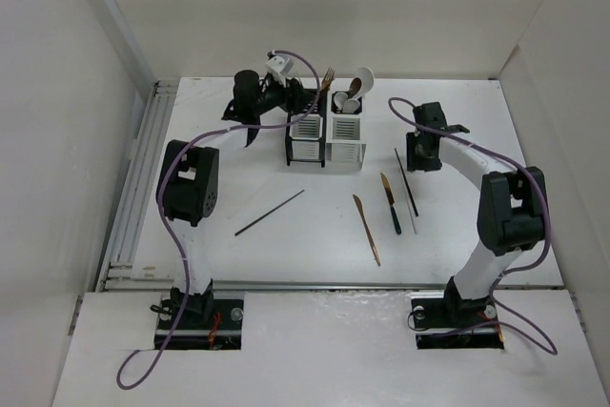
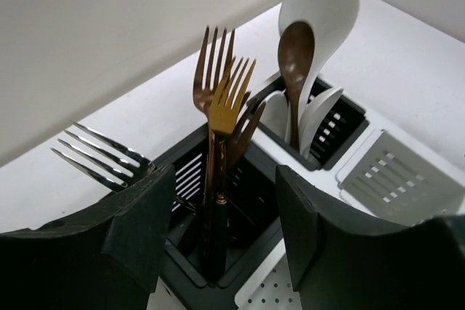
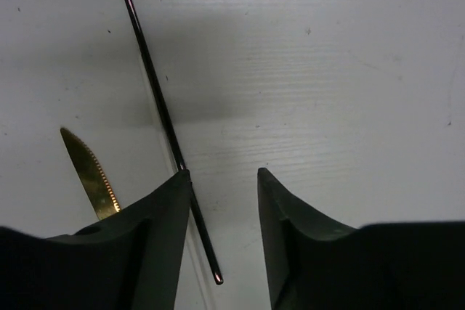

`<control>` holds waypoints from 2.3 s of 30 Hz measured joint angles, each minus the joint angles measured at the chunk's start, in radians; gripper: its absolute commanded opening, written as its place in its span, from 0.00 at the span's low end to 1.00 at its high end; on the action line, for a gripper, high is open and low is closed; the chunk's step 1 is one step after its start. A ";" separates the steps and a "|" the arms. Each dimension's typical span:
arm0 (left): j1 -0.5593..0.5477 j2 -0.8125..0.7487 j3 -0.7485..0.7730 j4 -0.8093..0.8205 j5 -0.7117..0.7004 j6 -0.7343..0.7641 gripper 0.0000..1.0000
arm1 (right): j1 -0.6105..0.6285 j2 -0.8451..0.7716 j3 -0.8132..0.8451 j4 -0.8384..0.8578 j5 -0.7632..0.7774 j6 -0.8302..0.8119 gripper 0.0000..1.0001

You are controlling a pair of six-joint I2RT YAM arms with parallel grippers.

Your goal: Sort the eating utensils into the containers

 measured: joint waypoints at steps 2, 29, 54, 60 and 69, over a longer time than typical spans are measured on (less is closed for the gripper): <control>0.001 -0.036 0.000 -0.027 -0.001 0.002 0.54 | -0.006 0.009 0.000 -0.014 -0.023 -0.002 0.39; 0.175 -0.483 -0.395 -0.262 -0.056 0.058 0.60 | 0.202 -0.034 -0.197 -0.021 -0.106 0.132 0.53; 0.183 -0.653 -0.592 -0.210 -0.058 0.051 0.61 | 0.296 -0.081 -0.249 -0.041 -0.068 0.259 0.00; 0.183 -0.653 -0.595 -0.209 -0.059 0.052 0.61 | 0.299 -0.136 -0.247 -0.080 -0.022 0.258 0.00; 0.183 -0.649 -0.594 -0.209 -0.066 0.055 0.61 | 0.303 -0.418 -0.026 0.180 0.169 0.124 0.00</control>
